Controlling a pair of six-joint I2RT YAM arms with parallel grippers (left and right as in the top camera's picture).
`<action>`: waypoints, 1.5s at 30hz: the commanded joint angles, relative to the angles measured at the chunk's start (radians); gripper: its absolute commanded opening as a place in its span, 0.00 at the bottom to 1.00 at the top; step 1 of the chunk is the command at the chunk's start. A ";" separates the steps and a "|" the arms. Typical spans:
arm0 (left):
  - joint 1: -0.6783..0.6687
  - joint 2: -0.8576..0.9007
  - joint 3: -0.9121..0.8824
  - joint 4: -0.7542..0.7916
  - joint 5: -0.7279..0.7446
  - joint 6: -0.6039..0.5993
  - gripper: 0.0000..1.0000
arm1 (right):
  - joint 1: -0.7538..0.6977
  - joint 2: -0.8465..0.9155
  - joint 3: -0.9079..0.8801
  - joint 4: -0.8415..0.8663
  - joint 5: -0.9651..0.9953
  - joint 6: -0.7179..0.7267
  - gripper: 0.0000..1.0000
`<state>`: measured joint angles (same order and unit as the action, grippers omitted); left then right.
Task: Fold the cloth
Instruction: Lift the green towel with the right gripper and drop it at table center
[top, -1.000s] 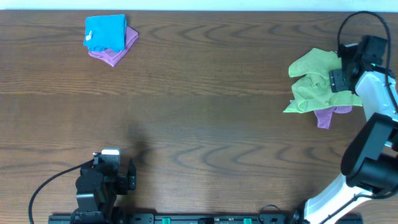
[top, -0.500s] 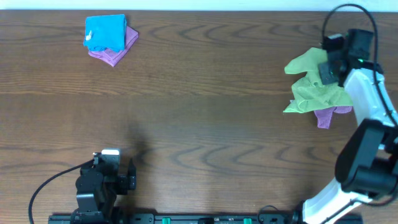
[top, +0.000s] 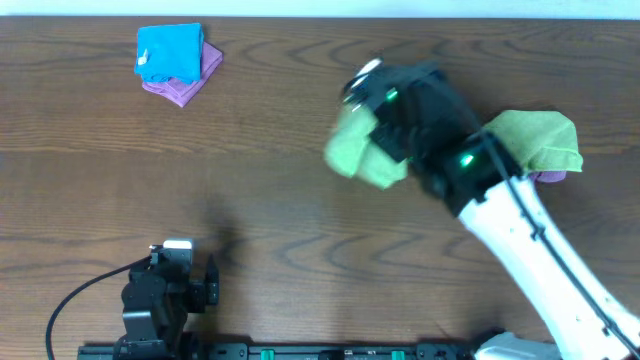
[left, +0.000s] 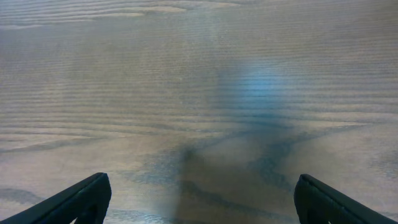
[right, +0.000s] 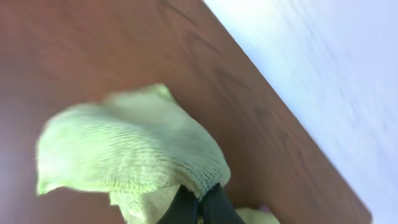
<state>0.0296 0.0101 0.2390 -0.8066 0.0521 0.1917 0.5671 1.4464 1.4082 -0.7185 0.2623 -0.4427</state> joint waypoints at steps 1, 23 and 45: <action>-0.004 -0.006 -0.003 -0.006 -0.007 0.014 0.95 | 0.111 -0.039 0.015 -0.011 0.030 0.053 0.01; -0.004 -0.006 -0.003 -0.006 -0.007 0.014 0.95 | 0.402 -0.121 0.056 -0.267 0.085 0.299 0.01; -0.004 -0.006 -0.003 -0.006 -0.007 0.014 0.95 | 0.046 0.522 0.057 0.802 0.325 0.086 0.96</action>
<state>0.0296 0.0101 0.2390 -0.8066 0.0517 0.1917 0.5880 2.0094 1.4532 0.0906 0.4995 -0.3550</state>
